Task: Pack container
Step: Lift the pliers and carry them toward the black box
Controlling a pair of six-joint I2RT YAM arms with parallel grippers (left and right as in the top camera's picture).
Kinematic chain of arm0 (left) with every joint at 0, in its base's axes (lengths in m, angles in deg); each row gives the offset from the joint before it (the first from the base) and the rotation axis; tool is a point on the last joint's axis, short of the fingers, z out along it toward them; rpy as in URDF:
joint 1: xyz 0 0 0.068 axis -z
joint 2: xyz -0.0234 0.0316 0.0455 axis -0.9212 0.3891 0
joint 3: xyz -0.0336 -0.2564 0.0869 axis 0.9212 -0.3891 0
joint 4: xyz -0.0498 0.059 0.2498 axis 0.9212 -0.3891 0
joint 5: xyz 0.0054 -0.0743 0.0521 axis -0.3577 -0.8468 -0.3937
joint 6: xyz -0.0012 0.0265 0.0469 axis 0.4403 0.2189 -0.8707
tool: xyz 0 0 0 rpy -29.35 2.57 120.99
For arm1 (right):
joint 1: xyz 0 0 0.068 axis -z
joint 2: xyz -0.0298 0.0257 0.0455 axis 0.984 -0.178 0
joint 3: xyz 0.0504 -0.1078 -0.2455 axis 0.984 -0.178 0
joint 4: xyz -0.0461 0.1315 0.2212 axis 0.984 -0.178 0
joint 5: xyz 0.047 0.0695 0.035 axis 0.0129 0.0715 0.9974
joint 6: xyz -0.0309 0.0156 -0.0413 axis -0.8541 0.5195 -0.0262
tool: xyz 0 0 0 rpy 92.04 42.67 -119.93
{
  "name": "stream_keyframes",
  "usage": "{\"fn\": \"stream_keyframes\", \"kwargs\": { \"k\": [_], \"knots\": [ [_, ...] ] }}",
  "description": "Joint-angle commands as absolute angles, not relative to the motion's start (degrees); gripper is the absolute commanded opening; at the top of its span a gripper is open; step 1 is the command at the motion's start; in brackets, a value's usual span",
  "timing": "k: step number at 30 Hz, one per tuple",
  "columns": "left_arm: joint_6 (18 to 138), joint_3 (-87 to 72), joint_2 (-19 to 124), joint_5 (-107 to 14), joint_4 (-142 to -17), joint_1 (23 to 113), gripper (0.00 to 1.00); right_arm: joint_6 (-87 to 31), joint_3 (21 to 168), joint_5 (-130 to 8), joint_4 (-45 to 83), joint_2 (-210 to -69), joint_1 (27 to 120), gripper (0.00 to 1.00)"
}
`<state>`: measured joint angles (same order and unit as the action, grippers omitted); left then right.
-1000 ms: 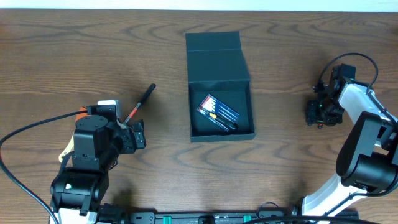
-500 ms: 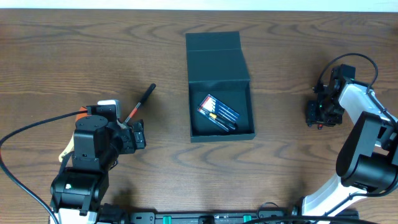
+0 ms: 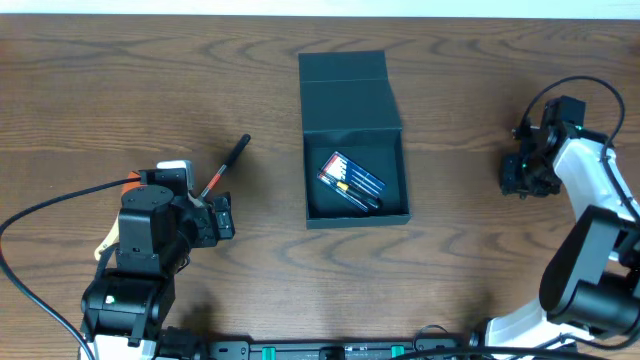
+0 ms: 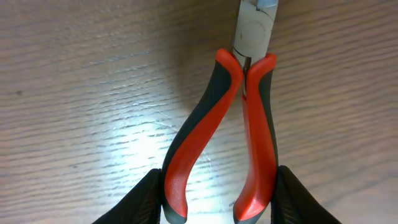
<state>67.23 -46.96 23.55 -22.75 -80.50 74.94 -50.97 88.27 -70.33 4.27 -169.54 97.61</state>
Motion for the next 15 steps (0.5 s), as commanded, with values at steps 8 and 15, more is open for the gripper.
{"fn": "stream_keyframes", "kwargs": {
  "k": [8,15],
  "knots": [
    [67.10,-45.67,23.65,-22.26,-80.53,74.92,0.98,-53.99,88.43,-67.35,3.92,-157.21,90.29,0.34],
    [67.10,-45.67,23.65,-22.26,-80.57,74.89,0.99,-59.08,89.87,-67.16,2.37,-150.44,76.78,0.33]
  ]
}}
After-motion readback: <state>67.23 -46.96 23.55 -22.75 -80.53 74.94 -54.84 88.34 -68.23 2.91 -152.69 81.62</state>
